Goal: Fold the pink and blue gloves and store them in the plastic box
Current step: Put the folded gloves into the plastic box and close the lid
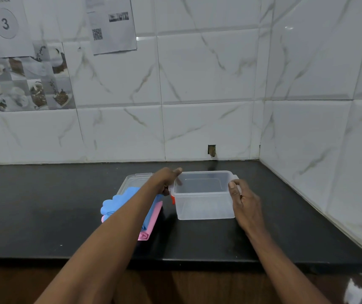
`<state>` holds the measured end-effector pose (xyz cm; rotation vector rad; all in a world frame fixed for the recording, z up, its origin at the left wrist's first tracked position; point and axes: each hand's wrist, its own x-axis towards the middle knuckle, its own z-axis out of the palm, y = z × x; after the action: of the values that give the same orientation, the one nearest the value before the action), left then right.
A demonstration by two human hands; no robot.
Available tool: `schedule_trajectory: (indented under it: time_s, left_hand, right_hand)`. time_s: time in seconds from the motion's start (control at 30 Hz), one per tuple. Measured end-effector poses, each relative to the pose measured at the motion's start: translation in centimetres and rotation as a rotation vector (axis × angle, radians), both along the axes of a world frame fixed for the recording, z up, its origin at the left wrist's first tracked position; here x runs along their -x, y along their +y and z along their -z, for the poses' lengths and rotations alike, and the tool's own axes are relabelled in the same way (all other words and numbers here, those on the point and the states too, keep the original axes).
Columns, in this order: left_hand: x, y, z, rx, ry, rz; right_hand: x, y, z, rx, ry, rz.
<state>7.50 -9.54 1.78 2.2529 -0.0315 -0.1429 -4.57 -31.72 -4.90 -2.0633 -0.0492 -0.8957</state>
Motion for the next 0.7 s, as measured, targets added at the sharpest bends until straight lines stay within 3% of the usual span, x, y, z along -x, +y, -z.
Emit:
schedule_trajectory:
  time_s: [0.23, 0.37, 0.43, 0.6, 0.7]
  left_hand:
    - [-0.2, -0.6, 0.3, -0.095, -0.118, -0.054]
    - [0.2, -0.7, 0.0, -0.477, -0.359, -0.111]
    - [0.8, -0.5, -0.7, -0.563, -0.448, -0.153]
    - [3.2, 2.8, -2.9, -0.434, -0.509, -0.234]
    - [5.9, 6.8, -2.1, -0.491, -0.494, -0.216]
  right_hand:
    - [-0.3, 0.1, 0.1, 0.045, 0.007, 0.042]
    - [-0.4, 0.0, 0.3, 0.074, -0.003, 0.06]
    - [-0.4, 0.0, 0.3, 0.081, -0.007, 0.064]
    - [-0.3, -0.2, 0.3, -0.049, -0.06, 0.205]
    - [-0.1, -0.4, 0.1, -0.167, -0.127, 0.326]
